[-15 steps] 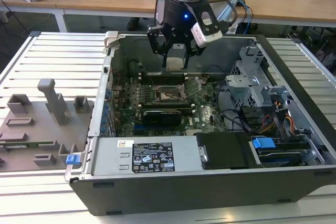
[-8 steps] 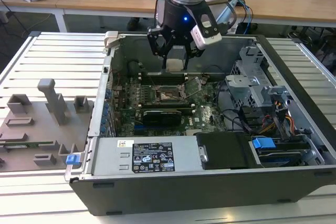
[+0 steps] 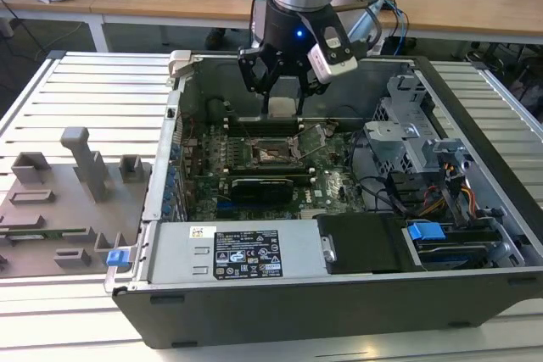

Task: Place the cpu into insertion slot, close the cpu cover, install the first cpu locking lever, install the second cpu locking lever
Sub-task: 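Place the cpu into insertion slot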

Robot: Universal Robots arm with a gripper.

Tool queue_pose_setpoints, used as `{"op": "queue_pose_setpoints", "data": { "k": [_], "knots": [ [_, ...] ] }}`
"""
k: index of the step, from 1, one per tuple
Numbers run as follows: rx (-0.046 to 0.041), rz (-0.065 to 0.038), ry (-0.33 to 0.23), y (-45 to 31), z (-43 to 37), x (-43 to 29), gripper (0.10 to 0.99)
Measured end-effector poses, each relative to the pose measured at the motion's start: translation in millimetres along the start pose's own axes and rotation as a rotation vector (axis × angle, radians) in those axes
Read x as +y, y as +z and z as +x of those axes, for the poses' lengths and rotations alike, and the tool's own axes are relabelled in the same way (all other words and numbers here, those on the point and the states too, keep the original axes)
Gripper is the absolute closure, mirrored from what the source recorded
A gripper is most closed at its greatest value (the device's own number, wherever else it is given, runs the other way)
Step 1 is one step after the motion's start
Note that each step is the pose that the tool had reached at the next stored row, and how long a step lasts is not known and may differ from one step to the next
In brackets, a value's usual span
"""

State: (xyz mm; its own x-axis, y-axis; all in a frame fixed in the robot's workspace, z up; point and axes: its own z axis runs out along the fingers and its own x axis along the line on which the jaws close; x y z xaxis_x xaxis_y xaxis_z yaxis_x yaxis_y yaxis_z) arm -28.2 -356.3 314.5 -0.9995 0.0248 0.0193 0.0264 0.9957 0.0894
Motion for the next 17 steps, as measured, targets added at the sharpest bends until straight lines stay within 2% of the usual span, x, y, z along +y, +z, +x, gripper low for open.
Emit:
{"op": "queue_pose_setpoints", "data": {
  "k": [17],
  "knots": [
    [0.0000,0.000,0.000,14.5,-0.3,-1.3,0.541]
  ]
}}
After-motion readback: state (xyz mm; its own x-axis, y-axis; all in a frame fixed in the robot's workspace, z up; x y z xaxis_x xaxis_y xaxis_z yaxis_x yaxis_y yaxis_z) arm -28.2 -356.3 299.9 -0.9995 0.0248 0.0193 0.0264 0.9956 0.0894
